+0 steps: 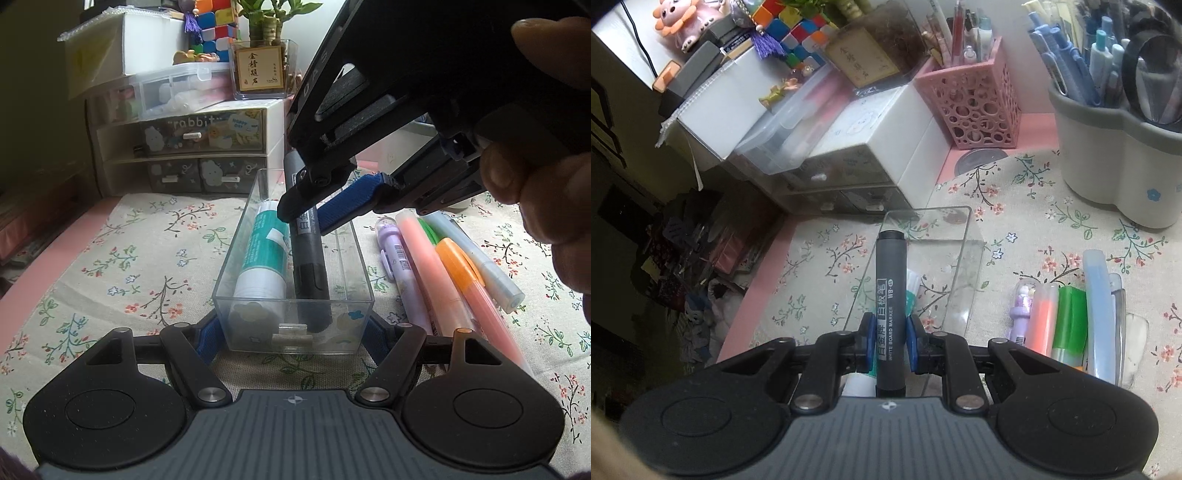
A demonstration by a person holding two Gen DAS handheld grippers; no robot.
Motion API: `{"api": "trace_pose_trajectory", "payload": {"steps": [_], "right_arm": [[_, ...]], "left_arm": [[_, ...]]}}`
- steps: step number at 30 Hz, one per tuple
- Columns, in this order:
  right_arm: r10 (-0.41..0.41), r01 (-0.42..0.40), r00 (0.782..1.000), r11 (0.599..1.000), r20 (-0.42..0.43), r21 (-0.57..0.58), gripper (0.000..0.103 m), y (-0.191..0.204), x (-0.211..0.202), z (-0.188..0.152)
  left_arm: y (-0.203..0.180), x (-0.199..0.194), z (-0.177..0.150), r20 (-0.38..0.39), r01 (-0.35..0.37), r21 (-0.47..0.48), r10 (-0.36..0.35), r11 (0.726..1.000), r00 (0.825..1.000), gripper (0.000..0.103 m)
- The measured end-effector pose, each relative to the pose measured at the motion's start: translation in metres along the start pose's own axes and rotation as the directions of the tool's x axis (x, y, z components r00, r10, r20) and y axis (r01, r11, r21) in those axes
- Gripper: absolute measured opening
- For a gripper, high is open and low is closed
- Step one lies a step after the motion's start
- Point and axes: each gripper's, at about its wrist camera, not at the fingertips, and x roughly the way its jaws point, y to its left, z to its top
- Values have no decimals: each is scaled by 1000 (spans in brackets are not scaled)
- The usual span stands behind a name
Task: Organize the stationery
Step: 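Lower the black marker into the clear box beside the glue stick, release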
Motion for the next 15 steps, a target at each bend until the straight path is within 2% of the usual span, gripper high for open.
{"api": "trace_pose_trajectory", "payload": {"steps": [3,8,12,15], "right_arm": [[-34,35,999,999,-15,9,10,-2,5,0],[3,-2,1000,999,-8,35,11,-7,-5,0],[-1,-5,997,998,81,66,11,-19,-35,-2],[-65,59,988,997,138,50,11,-31,-56,-7]], "left_arm": [[0,0,0,0,0,-1,0,1000,1000,73],[0,0,0,0,1,-1,-1,1000,1000,73],[-1,1,1,-1,2,0,-2,1000,1000,73],[-1,1,0,-1,2,0,-2,1000,1000,73]]}}
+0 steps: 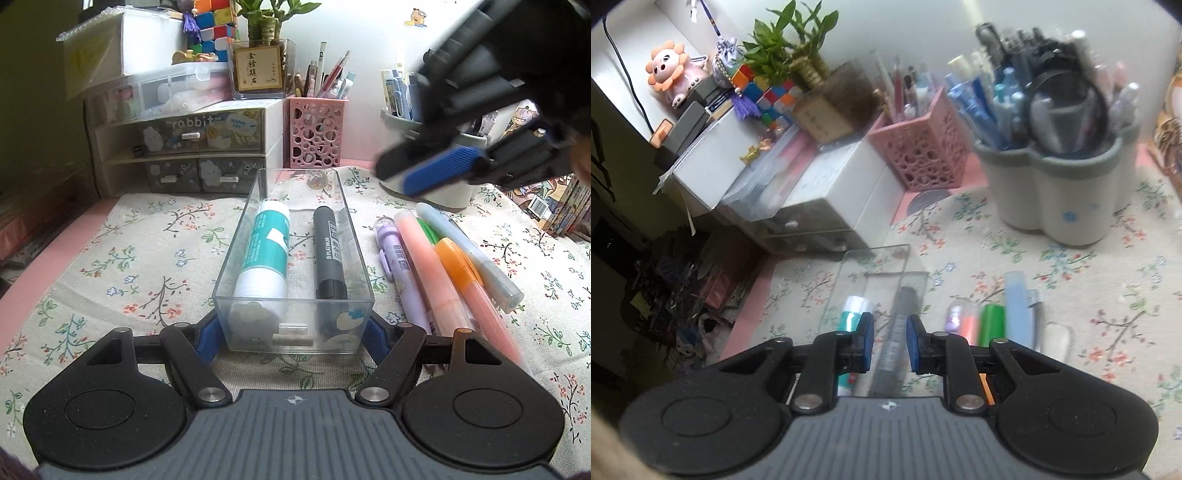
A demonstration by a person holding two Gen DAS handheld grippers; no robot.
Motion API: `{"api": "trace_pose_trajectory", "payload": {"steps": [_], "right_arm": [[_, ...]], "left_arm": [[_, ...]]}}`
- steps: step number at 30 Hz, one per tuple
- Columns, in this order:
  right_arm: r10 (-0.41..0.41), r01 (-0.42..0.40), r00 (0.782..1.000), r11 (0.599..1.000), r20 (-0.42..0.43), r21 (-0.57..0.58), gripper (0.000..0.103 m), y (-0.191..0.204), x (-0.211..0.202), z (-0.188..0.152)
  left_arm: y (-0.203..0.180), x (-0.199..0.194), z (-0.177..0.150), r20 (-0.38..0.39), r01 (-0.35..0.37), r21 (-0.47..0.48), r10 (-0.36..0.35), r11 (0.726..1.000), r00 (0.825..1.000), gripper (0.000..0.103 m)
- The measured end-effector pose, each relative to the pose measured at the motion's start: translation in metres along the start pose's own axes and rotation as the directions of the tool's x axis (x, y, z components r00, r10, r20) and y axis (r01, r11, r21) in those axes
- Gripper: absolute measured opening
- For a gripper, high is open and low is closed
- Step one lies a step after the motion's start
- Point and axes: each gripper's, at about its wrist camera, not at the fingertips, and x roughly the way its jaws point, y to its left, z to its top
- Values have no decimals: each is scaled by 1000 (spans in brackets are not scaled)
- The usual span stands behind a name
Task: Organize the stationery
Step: 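Lower the black marker into the clear box beside the glue stick, release, then grasp the pale blue pen with the right gripper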
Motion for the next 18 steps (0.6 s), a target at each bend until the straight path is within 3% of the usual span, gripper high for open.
{"api": "trace_pose_trajectory", "payload": {"steps": [7,10,18], "right_arm": [[-76,75,997,996,32,40,11,-33,-22,-21],[-105,105,994,994,41,7,11,-34,-31,-29],[-76,77,996,996,45,-41,11,-29,-43,-51]], "left_arm": [[0,0,0,0,0,0,0,1000,1000,73],[0,0,0,0,1,0,-1,1000,1000,73],[0,0,0,0,-1,0,1,1000,1000,73]]}}
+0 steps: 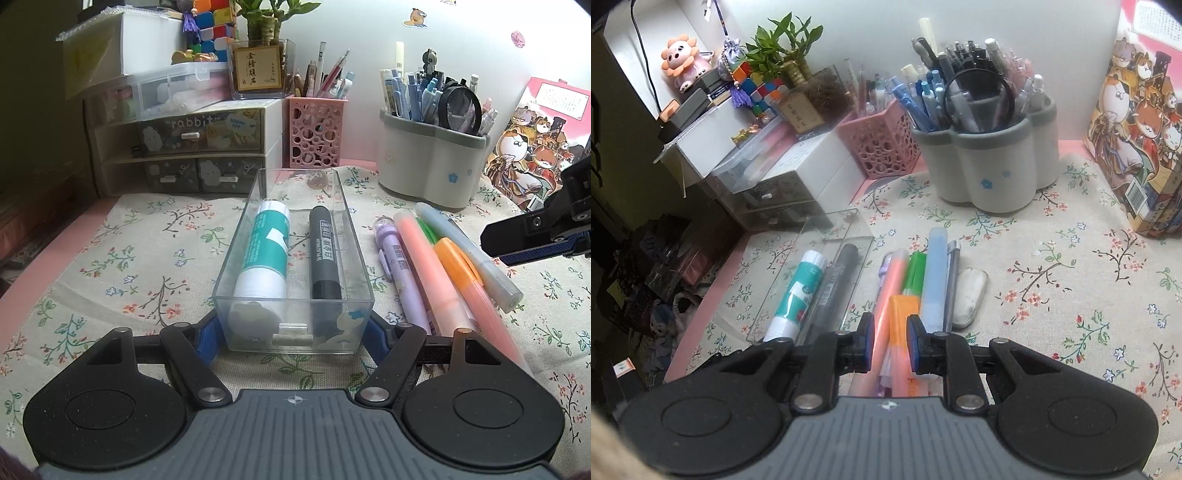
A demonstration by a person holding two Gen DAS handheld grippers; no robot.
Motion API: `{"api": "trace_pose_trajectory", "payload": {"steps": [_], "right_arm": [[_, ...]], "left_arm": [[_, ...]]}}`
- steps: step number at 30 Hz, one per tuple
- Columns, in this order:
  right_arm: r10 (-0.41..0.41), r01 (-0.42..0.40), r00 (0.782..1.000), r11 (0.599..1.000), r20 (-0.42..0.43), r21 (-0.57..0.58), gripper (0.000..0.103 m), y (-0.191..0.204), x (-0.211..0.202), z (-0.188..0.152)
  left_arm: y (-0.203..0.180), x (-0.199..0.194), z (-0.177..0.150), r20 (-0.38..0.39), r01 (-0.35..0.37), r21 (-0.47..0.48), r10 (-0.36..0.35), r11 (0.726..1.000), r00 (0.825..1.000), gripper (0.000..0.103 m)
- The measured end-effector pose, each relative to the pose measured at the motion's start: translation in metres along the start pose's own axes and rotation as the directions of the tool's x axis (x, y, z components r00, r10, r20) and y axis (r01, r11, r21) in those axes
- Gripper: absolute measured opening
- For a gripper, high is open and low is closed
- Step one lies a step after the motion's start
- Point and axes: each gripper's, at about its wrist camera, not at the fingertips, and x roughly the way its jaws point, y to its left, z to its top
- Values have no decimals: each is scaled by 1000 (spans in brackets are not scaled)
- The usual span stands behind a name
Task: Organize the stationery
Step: 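Grasp the pale blue pen with the right gripper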
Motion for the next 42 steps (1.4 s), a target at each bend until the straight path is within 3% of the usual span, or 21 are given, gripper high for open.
{"api": "trace_pose_trajectory", "payload": {"steps": [3,8,14,20,29,34,39,42], "right_arm": [[-59,58,998,998,16,38,11,-12,0,-1],[-82,82,997,996,8,44,11,-23,5,7],[-16,16,1000,1000,8,-15,10,-11,18,27],[-90,88,995,995,-42,-47,5,-11,43,34],[-129,118,988,986,-86,-118,7,-4,50,41],[-136,107,980,976,-144,-190,9,6,64,41],[-192,128,964,941,-183,-313,11,23,72,41],[-158,93,964,954,-214,-285,11,17,78,43]], "left_arm": [[0,0,0,0,0,0,0,1000,1000,73],[-1,1,0,0,1,2,-1,1000,1000,73],[-3,1,0,0,4,5,-4,1000,1000,73],[-3,2,0,0,5,4,-5,1000,1000,73],[-4,1,0,0,6,6,-6,1000,1000,73],[-5,1,0,0,6,6,-6,1000,1000,73],[-7,1,0,0,7,8,-7,1000,1000,73],[-6,1,0,0,7,6,-7,1000,1000,73]]}}
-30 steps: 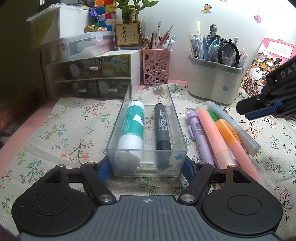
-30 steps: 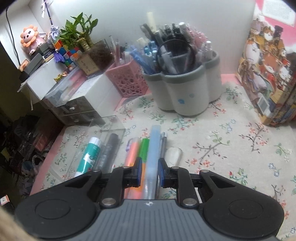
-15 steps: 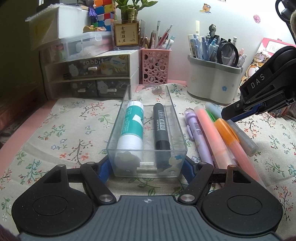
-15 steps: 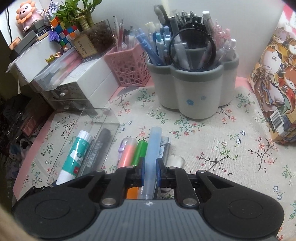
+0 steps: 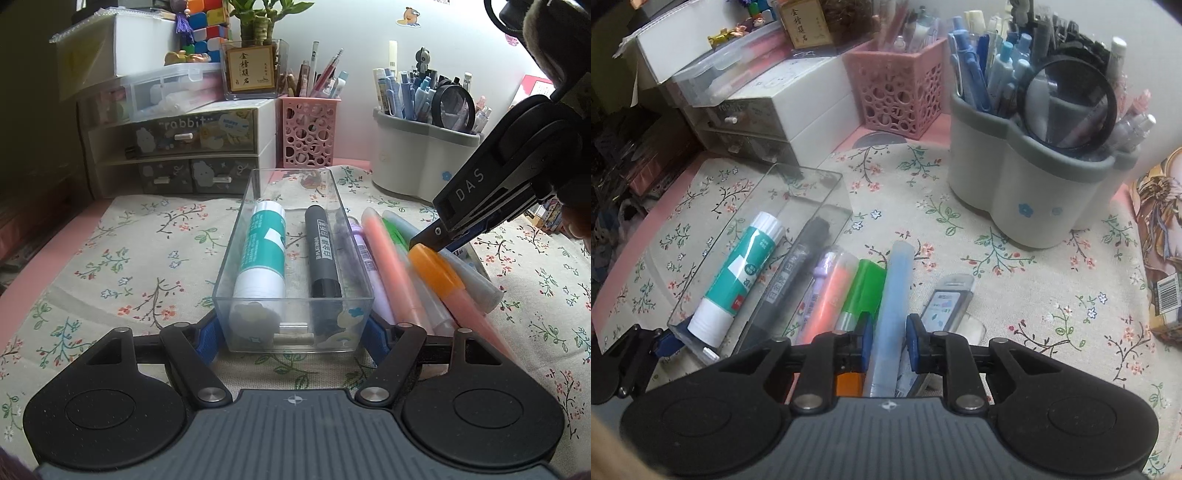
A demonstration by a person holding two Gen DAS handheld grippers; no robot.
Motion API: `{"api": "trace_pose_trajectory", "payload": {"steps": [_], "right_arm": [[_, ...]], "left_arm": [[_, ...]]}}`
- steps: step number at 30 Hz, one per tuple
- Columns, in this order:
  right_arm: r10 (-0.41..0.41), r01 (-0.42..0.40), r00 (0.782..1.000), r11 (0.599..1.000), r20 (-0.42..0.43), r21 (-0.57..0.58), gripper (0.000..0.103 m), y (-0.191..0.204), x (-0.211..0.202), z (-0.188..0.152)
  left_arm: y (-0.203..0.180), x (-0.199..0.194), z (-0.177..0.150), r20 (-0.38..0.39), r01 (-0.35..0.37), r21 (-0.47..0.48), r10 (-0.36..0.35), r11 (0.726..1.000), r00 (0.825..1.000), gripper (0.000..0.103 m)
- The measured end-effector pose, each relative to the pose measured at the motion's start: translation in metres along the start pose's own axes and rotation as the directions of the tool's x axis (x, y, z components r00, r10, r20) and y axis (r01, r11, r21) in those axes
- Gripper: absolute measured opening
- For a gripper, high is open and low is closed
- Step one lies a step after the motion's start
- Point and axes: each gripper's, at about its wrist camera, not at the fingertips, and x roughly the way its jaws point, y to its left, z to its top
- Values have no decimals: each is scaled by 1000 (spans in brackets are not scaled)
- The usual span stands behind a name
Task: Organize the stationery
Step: 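Grasp the pale blue pen with the right gripper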
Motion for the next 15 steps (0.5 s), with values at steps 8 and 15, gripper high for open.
{"api": "trace_pose_trajectory", "payload": {"steps": [8,15], "right_arm": [[-47,45,999,998,27,49,9,-9,-1,-11],[27,-70,989,953,148,293,9,-38,-19,-34]], "left_arm": [[0,0,0,0,0,-1,0,1000,1000,73],[0,0,0,0,0,-2,0,1000,1000,73]]}}
